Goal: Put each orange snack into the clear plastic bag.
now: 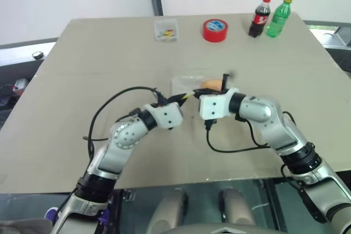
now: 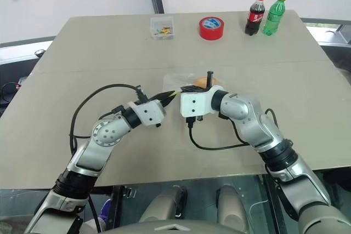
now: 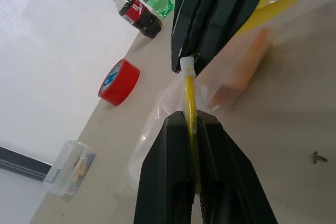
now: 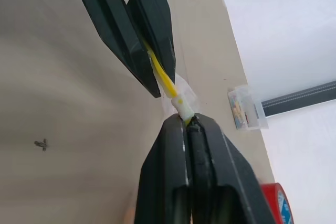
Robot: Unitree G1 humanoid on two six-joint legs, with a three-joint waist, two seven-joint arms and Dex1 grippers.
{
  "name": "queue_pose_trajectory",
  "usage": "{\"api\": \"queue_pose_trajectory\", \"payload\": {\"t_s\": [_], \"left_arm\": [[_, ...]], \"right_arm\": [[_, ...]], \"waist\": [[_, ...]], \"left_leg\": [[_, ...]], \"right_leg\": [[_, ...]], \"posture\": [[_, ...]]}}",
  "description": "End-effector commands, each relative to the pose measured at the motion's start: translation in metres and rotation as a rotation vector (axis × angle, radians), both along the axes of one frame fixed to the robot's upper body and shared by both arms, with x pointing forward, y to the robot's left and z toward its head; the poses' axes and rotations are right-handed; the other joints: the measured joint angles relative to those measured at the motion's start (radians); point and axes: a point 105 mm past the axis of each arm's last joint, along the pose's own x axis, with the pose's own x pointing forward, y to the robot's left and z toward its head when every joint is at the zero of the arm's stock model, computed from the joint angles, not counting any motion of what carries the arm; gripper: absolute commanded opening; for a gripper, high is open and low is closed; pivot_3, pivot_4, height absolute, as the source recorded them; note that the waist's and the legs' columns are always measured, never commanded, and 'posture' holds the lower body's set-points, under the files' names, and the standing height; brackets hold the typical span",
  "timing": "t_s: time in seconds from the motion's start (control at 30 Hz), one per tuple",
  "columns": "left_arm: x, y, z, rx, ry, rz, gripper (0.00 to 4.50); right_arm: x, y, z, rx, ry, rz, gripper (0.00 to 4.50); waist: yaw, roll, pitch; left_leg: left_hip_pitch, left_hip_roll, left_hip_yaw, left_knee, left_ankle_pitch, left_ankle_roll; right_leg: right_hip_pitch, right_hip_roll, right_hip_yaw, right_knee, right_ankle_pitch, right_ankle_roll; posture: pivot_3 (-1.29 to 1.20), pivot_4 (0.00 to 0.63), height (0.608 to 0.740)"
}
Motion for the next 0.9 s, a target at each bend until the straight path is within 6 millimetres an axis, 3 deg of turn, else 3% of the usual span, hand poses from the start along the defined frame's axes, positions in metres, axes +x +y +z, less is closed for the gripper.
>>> {"api": "queue_pose_trajectory", "payload": {"t_s": [0.03,0.3,0.4,0.5,0.6,0.73,0.9], "left_arm": [[-0.0029,-0.0032,0.0146,-0.016,-0.047,-0.017,0.0],[-0.0028,-0.0036,0.0156,-0.024,-0.04,-0.014,0.0],[-0.0025,-0.0037,0.0156,-0.027,-0.038,-0.011,0.0],[-0.0022,-0.0041,0.0156,-0.028,-0.036,-0.01,0.0],[-0.002,-0.0045,0.0155,-0.03,-0.036,-0.009,0.0],[-0.0021,-0.005,0.0154,-0.029,-0.037,-0.009,0.0],[-0.0025,-0.0046,0.0154,-0.028,-0.039,-0.008,0.0]], "right_arm": [[-0.0049,0.0052,0.011,0.018,-0.053,0.036,0.27],[-0.0107,0.0129,0.0071,0.026,-0.008,0.075,0.27],[-0.0099,0.0136,0.0081,0.018,-0.027,0.077,0.98],[-0.0086,0.0133,0.009,0.014,-0.053,0.072,2.25],[-0.0082,0.0129,0.008,0.009,-0.056,0.073,2.25],[-0.0077,0.0115,0.006,-0.002,-0.06,0.072,1.21],[-0.0066,0.0093,0.0047,-0.016,-0.069,0.067,1.21]], "waist": [[0.0,0.0,0.0],[0.0,0.0,0.0],[-0.001,0.0,0.0],[0.0,0.0,0.0],[0.0,0.0,0.0],[0.0,0.0,0.0],[0.0,0.0,0.0]], "left_leg": [[0.0,0.0,0.0,0.0,0.0,0.0],[0.0,0.0,0.0,0.0,0.0,0.0],[0.0,0.0,0.0,0.0,0.0,0.0],[0.0,0.0,0.0,0.0,0.0,0.0],[0.0,0.0,0.0,0.0,0.0,0.0],[0.0,0.0,0.0,0.0,0.0,0.0],[0.0,0.0,0.0,0.0,0.0,0.0]], "right_leg": [[0.0,0.0,0.0,0.0,0.0,0.0],[0.0,0.0,0.0,0.0,0.0,0.0],[0.0,0.0,0.0,0.0,0.0,0.0],[0.0,0.0,0.0,0.0,0.0,0.0],[0.0,0.0,0.0,0.0,0.0,0.0],[0.0,0.0,0.0,0.0,0.0,0.0],[0.0,0.0,0.0,0.0,0.0,0.0]], "posture": [[0.0,0.15,0.74],[0.0,0.15,0.74],[0.0,0.15,0.74],[0.0,0.15,0.74],[0.0,0.15,0.74],[0.0,0.15,0.74],[0.0,0.15,0.74]]}}
